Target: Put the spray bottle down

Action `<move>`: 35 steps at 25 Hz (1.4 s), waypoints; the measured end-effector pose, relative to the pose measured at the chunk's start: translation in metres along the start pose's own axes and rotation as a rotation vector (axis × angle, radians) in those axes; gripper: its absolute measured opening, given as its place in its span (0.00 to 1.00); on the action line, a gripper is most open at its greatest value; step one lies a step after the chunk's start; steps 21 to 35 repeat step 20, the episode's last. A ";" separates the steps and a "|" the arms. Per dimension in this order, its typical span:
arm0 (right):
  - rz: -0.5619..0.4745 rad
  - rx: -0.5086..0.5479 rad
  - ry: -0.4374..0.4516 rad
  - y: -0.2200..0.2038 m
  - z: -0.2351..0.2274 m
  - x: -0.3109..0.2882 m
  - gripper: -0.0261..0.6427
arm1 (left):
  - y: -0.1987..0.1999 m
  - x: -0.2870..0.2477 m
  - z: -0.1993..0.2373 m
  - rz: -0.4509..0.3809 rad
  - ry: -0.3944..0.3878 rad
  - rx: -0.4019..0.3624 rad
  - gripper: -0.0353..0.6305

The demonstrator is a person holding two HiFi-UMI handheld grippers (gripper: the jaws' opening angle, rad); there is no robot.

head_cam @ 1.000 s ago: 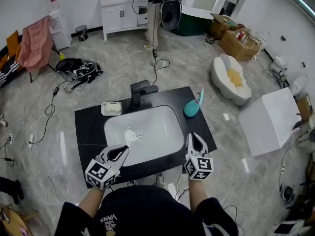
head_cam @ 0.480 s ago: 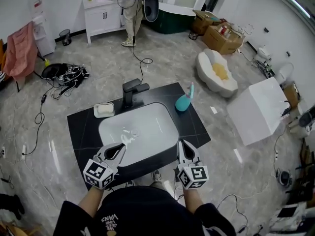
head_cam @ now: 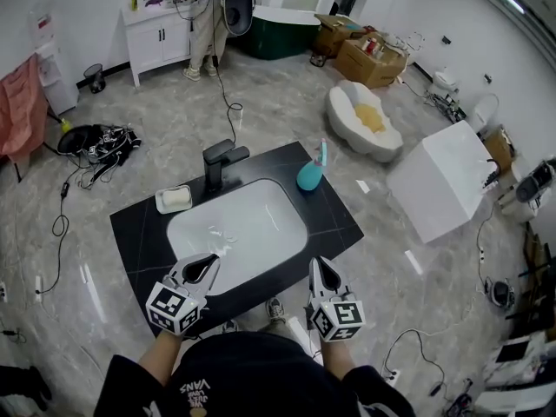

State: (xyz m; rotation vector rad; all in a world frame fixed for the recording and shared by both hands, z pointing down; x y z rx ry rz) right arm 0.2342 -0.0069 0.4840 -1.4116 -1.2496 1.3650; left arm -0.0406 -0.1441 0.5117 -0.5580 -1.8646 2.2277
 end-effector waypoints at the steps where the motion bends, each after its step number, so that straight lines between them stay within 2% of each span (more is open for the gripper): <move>1: 0.000 -0.003 -0.006 -0.002 0.001 0.003 0.04 | -0.001 0.001 0.000 0.002 -0.002 -0.002 0.09; 11: -0.007 -0.029 -0.045 -0.010 0.003 0.017 0.04 | -0.005 0.009 -0.003 0.018 -0.009 -0.011 0.09; 35: -0.015 -0.031 -0.044 -0.012 0.002 0.021 0.04 | -0.009 0.009 -0.008 0.022 -0.022 -0.015 0.09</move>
Point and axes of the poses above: the fingertips, and each gripper's own axes: x backward along the fingers, z to its left, y out of its top, the point moved 8 cm from there along x, backward along the fingers, and after that the axes turned 2 degrees about -x, right-handed, at the moved point
